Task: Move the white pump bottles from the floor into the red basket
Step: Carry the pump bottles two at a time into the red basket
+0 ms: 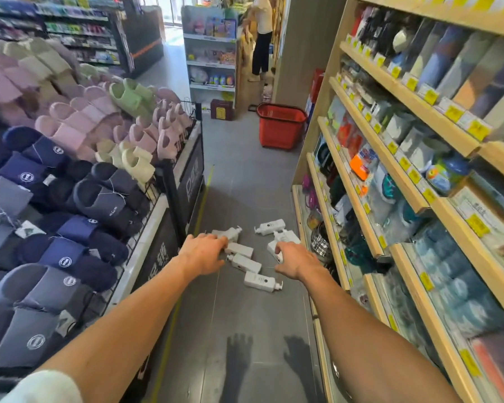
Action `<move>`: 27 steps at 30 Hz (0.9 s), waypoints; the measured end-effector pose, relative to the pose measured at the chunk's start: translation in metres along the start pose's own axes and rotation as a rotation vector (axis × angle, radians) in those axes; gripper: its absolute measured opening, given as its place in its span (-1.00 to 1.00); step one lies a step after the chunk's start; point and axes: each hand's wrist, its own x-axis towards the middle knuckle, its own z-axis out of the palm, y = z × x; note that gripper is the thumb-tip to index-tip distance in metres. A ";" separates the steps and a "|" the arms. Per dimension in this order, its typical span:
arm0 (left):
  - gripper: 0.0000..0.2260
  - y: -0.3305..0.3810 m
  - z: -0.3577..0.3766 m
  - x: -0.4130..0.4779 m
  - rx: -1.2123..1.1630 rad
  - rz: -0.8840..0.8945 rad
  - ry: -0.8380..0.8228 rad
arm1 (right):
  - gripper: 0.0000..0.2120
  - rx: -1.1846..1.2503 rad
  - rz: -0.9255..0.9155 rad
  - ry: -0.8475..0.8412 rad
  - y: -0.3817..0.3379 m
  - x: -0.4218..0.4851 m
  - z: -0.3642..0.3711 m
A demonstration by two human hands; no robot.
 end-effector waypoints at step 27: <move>-0.57 -0.093 -0.017 0.273 -0.086 0.052 -0.136 | -0.53 0.015 0.098 -0.137 0.006 0.247 -0.037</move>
